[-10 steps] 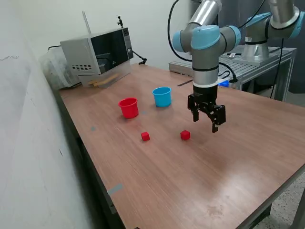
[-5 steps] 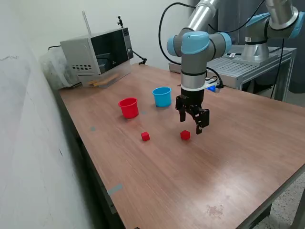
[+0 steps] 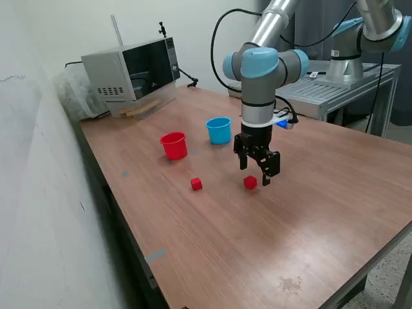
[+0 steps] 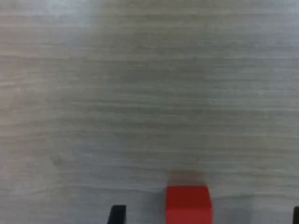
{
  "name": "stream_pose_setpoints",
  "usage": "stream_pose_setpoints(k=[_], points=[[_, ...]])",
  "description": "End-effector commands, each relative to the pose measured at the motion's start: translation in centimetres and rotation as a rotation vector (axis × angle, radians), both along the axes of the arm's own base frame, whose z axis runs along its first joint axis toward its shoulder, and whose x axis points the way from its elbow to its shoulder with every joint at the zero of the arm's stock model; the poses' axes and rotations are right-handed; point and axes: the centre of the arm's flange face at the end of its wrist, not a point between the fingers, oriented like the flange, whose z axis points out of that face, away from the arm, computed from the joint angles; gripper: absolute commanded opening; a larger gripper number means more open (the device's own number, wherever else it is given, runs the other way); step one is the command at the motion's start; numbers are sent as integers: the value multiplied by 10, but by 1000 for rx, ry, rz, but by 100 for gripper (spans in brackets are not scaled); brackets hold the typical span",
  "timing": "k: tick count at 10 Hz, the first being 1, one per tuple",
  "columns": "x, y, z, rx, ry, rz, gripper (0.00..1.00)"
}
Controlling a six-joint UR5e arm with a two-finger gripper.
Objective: Place red objects in the red bin, and blue objects in the blue bin.
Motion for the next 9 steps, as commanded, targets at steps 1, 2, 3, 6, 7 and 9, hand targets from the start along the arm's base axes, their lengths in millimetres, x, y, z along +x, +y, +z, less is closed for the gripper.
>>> stream_pose_setpoints(k=[1, 2, 3, 6, 7, 9], points=[[-7, 0, -10, -7, -3, 21, 100], [-10, 3, -10, -7, 0, 18, 100], [-12, 6, -12, -1, -1, 15, 100], [-13, 12, -15, 6, -8, 43, 100], [-14, 14, -16, 6, -11, 40, 100], [-14, 17, -17, 8, -12, 37, 0]])
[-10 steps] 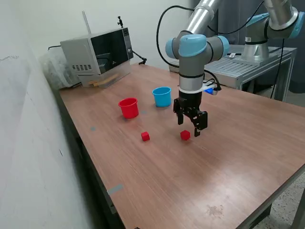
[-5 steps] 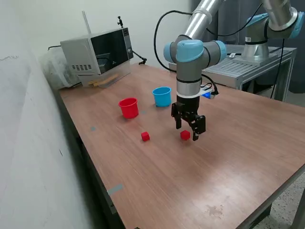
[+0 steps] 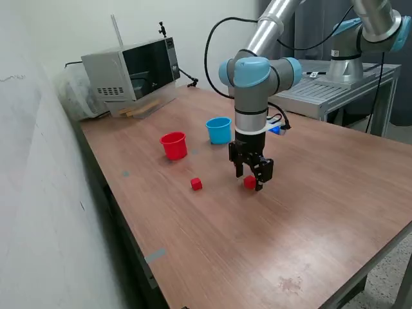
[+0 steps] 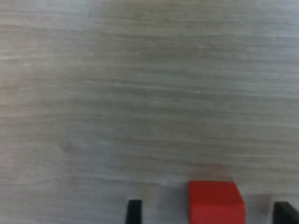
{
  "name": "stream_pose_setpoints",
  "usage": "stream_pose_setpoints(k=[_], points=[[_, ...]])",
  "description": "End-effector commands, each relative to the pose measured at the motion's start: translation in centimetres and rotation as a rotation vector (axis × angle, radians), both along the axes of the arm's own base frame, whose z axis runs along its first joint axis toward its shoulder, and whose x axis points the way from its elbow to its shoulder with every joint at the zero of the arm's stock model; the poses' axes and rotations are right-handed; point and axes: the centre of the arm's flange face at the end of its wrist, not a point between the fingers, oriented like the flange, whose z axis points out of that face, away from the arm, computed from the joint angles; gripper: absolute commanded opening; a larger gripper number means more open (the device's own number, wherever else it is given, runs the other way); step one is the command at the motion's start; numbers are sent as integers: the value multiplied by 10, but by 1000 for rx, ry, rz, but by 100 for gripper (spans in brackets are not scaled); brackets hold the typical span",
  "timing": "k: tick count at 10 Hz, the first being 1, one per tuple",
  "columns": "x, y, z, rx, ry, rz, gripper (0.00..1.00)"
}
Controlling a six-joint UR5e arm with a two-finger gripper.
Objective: Place red objects in the red bin, and blue objects in the blue bin.
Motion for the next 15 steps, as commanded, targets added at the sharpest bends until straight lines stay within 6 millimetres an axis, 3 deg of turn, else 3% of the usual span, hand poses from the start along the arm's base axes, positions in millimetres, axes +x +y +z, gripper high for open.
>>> stream_pose_setpoints(k=[1, 6, 9, 10, 11, 12, 13, 15], points=[[-1, 5, -1, 9, -2, -1, 0], [-1, 14, 7, 91, 8, 20, 0], [-1, 46, 73, 132, 83, -22, 0], [0, 63, 100, 130, 112, -46, 0], [-2, 91, 127, 129, 142, -85, 0], [-6, 125, 142, 131, 152, -128, 0], [-8, 169, 152, 141, 151, -145, 0], [-8, 235, 148, 151, 128, -194, 0]])
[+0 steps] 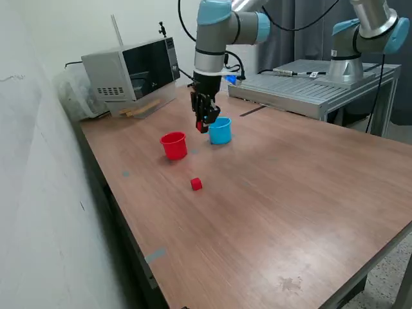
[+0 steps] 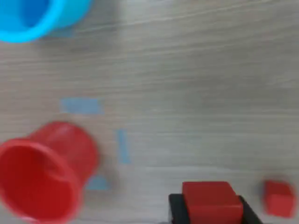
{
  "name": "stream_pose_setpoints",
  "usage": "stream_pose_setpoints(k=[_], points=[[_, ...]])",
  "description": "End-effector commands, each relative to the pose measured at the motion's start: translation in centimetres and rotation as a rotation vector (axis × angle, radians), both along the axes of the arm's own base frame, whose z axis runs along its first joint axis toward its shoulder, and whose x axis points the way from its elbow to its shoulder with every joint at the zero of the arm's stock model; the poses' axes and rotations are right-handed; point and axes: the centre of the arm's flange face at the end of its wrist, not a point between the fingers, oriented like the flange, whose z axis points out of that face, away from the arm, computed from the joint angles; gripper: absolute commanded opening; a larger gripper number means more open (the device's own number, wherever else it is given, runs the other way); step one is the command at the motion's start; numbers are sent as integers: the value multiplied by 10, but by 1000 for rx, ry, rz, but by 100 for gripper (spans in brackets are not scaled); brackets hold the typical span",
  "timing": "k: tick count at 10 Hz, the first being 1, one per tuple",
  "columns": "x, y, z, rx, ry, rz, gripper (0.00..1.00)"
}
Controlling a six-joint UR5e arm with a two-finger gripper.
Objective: Place red objects in the red bin, and blue objects in the blue bin.
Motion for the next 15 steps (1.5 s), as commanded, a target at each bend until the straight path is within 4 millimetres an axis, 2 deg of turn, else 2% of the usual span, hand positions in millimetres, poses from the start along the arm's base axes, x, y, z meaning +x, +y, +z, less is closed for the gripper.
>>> stream_pose_setpoints(k=[1, 3, 5, 8, 10, 12, 15], points=[[2, 113, 16, 11, -4, -84, 0], [2, 139, 10, 11, -15, -98, 0], [-10, 147, -13, 9, -33, -97, 0], [-28, 167, -28, 15, -36, -83, 0], [-36, 168, -25, 25, -26, -51, 0], [-38, 164, -37, 22, -37, -47, 0], [-43, 161, -39, 20, -31, -47, 0]])
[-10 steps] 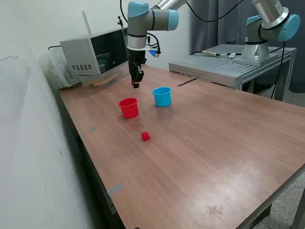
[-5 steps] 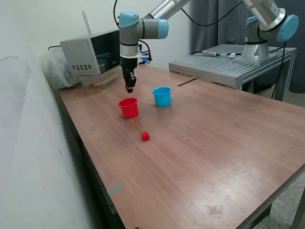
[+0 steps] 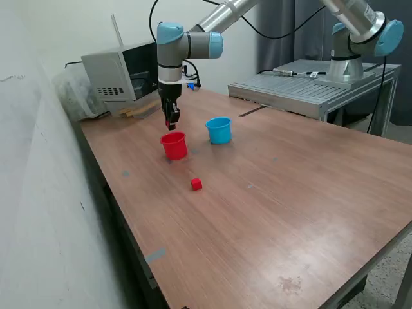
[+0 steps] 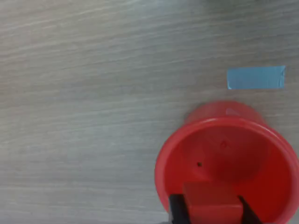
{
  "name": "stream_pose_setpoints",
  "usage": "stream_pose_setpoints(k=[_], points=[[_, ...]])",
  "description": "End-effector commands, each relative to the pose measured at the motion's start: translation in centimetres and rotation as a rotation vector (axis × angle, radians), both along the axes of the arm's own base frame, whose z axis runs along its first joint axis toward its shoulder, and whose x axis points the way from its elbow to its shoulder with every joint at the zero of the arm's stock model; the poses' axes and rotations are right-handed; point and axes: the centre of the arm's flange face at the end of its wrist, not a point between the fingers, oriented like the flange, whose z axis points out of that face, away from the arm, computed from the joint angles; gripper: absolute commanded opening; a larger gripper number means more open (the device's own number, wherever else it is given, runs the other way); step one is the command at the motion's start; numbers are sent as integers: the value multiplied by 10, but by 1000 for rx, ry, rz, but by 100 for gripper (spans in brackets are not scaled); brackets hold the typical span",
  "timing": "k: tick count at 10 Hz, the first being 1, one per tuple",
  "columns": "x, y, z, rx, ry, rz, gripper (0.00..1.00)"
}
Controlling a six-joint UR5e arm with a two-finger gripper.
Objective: Place red objects in the red bin, and blue objects in the blue bin.
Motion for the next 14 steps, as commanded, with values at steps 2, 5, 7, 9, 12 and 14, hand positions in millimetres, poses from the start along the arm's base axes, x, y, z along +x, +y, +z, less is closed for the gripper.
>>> stream_pose_setpoints(k=[2, 5, 7, 9, 12, 14], points=[[-5, -8, -4, -1, 4, 7, 100], [-5, -28, -5, -2, 1, 31, 100], [-5, -57, -7, -4, -5, 65, 100], [-1, -106, -14, -6, -22, 129, 100], [12, -204, -16, -90, -10, 191, 100], [23, -243, -21, -249, -119, 152, 100]])
